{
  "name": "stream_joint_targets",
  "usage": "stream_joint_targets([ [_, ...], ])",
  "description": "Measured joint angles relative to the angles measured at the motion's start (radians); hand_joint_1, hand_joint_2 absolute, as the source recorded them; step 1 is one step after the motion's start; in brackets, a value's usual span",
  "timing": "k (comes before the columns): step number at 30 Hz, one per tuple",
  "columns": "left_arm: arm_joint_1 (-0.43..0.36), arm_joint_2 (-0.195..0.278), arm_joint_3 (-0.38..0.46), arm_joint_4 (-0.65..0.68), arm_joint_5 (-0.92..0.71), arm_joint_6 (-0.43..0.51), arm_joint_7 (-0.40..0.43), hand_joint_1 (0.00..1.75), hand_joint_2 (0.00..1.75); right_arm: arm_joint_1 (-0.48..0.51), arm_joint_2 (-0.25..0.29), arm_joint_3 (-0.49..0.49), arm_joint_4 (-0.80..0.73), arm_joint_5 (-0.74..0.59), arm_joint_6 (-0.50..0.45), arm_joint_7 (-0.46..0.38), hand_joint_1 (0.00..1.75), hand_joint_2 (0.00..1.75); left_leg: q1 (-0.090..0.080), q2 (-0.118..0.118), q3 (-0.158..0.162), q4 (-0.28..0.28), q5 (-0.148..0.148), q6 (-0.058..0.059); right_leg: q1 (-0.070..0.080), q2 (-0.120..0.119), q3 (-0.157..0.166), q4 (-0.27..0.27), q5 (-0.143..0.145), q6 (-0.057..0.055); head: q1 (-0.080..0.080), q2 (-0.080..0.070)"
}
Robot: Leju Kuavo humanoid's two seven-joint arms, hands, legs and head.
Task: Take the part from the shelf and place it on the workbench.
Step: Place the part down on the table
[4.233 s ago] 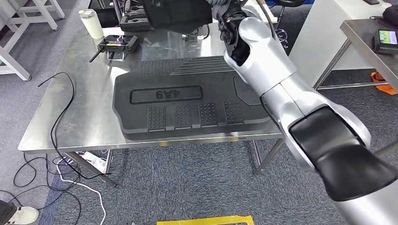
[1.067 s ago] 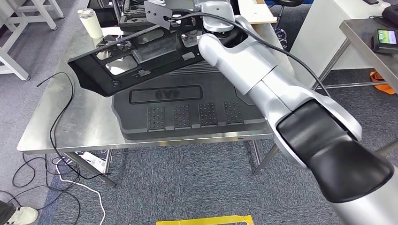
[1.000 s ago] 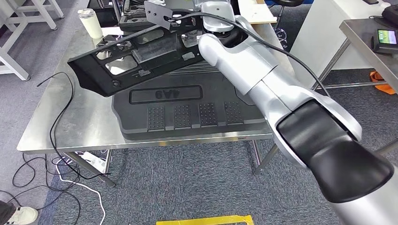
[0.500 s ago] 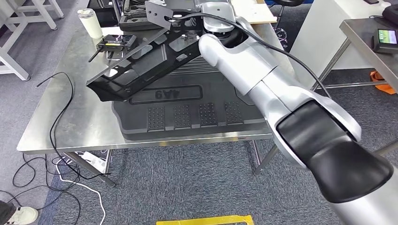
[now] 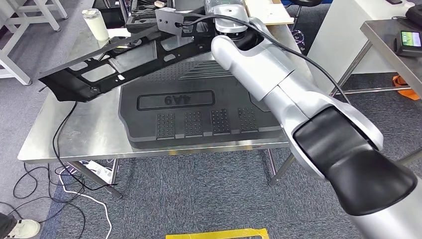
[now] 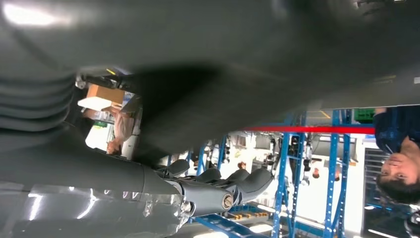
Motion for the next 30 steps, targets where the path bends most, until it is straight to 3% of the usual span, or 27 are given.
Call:
stream_joint_targets([
  [21,0.001,0.0,0.001,0.0,0.018,0.001,-0.002,0.0,0.0,-0.016,0.018,0.014,0.0,-0.014,0.058,0.0,0.0,0.0,0.0,0.0,0.0,0.0,0.0,0.0,0.0,0.0,0.0,0.0,0.0,0.0,0.0,0.0],
  [24,0.001,0.0,0.003,0.0,0.024,0.001,-0.003,0.0,0.0,-0.032,0.027,0.025,0.001,-0.031,0.124,0.0,0.0,0.0,0.0,0.0,0.0,0.0,0.0,0.0,0.0,0.0,0.0,0.0,0.0,0.0,0.0,0.0],
  [28,0.001,0.0,0.011,0.0,0.039,0.004,0.001,0.0,0.0,-0.07,0.045,0.047,0.011,-0.065,0.286,-0.001,0.0,0.0,0.0,0.0,0.0,0.0,0.0,0.0,0.0,0.0,0.0,0.0,0.0,0.0,0.0,0.0],
  [30,0.001,-0.001,0.016,0.0,0.048,0.008,0.004,0.0,0.0,-0.087,0.054,0.057,0.017,-0.071,0.31,0.0,0.0,0.0,0.0,0.0,-0.001,0.0,0.0,0.0,0.0,0.0,0.0,0.0,0.0,0.0,0.0,0.0],
])
